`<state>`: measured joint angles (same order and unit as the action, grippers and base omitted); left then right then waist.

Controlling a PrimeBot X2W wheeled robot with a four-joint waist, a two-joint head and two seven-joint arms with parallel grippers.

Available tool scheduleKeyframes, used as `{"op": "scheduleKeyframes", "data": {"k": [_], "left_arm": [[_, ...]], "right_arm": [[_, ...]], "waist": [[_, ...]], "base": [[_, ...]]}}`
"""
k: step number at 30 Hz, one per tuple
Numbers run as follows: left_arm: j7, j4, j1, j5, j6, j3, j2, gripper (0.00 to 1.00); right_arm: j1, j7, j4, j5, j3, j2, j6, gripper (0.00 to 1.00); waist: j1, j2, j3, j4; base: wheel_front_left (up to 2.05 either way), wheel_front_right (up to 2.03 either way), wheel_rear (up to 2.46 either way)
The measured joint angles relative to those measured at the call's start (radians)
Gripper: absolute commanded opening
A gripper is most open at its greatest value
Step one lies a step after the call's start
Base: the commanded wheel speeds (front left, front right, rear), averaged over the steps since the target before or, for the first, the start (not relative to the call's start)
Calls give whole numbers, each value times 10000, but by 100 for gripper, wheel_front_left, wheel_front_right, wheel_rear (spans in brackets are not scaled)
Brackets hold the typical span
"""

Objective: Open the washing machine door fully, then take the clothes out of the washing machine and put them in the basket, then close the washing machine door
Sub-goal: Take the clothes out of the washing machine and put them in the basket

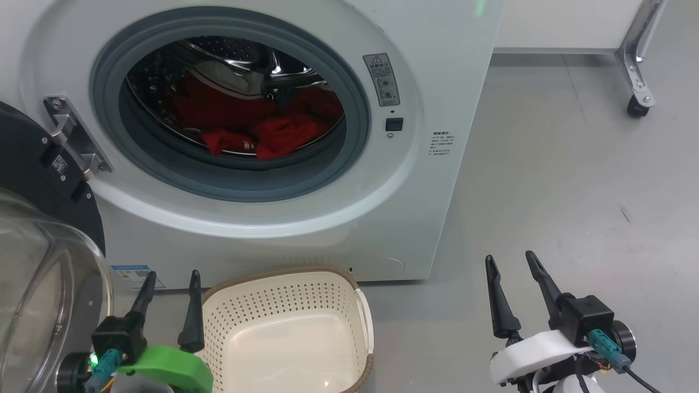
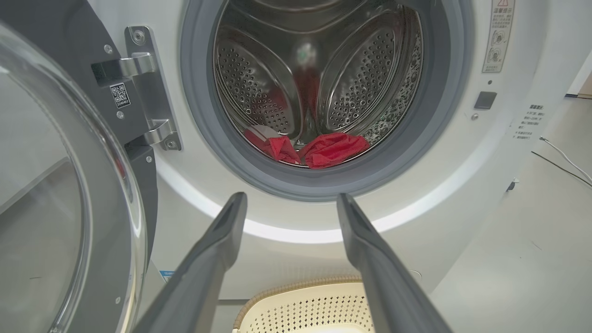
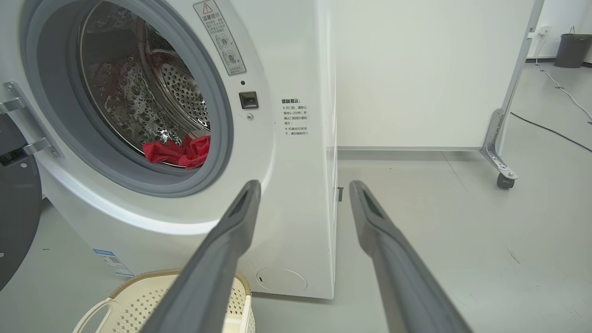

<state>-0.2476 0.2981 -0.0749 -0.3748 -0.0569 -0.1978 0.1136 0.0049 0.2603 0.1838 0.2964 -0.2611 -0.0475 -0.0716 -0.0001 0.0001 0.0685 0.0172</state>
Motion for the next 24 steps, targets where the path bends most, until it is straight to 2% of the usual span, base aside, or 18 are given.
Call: {"op": "scheduleKeyframes", "data": {"k": [10, 24], "left_arm": [[0, -357, 867, -19, -61, -19, -36, 100], [0, -884, 1293, -19, -104, -48, -36, 100]], "right_arm": [[626, 0, -15, 2, 50, 21, 0, 100], [854, 0, -167, 2, 96, 27, 2, 100]], "waist": [[0, 0, -503, -46], [0, -1, -560, -92]], "base": [[0, 0, 0], [0, 0, 0]]}}
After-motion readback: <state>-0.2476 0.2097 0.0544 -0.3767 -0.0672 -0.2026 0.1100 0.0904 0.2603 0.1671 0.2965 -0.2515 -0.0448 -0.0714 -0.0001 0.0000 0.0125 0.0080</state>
